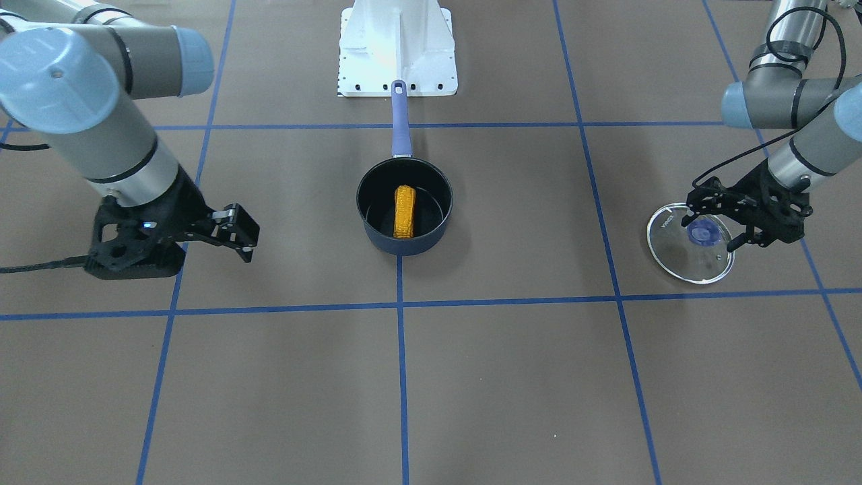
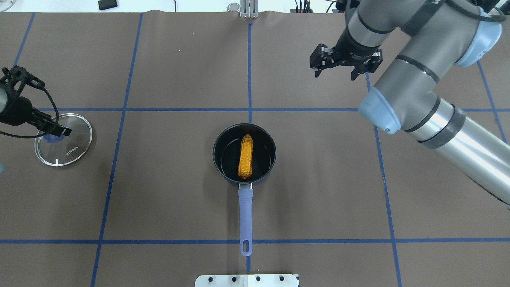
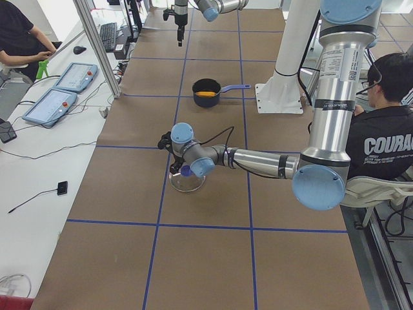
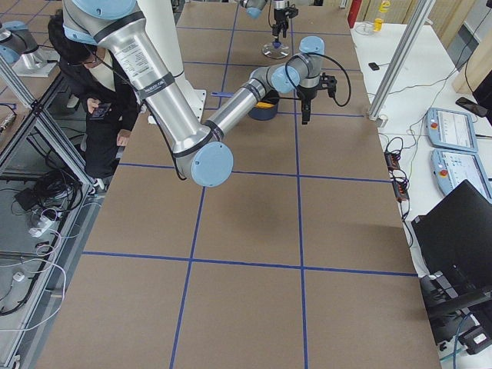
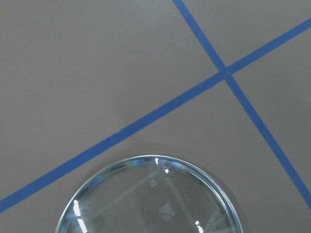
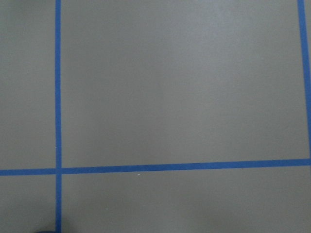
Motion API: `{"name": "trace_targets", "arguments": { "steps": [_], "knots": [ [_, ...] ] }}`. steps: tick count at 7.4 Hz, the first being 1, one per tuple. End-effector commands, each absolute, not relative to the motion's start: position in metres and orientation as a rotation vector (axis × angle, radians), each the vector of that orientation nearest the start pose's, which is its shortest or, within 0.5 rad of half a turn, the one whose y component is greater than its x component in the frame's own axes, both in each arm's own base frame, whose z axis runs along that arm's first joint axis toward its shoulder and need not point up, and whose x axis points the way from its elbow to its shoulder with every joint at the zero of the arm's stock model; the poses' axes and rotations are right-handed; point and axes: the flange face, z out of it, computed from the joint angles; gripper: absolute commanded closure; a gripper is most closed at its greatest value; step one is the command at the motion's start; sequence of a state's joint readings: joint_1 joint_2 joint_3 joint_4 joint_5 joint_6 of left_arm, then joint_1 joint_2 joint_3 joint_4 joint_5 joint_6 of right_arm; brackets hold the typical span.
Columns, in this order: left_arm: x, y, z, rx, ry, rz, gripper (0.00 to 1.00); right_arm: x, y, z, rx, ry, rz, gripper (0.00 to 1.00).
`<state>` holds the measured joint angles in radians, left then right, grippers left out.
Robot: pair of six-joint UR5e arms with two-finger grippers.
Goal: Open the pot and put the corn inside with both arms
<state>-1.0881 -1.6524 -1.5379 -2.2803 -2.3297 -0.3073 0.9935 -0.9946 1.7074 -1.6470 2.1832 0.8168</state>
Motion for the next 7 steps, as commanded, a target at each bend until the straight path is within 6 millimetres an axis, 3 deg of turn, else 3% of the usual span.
{"name": "trace_targets", "arguments": {
  "steps": [1,3,5,6,7],
  "knots": [
    [0.127,-0.55,0.548,0.397,0.923,0.487,0.03,-0.212,-0.607,0.34,0.113,-0.811,-0.034,0.0],
    [0.044,-0.577,0.545,0.396,0.887,0.483,0.03,-0.134,-0.605,0.4,0.117,-0.822,-0.087,0.0],
    [-0.024,-0.58,0.551,0.389,0.889,0.463,0.03,-0.07,-0.595,0.444,0.132,-0.813,-0.089,0.0],
    [-0.049,-0.577,0.558,0.395,0.904,0.467,0.03,-0.042,-0.585,0.47,0.142,-0.797,-0.115,0.0],
    [-0.06,-0.577,0.567,0.397,0.901,0.478,0.03,-0.016,-0.575,0.493,0.148,-0.785,-0.126,0.0]
  ]
}}
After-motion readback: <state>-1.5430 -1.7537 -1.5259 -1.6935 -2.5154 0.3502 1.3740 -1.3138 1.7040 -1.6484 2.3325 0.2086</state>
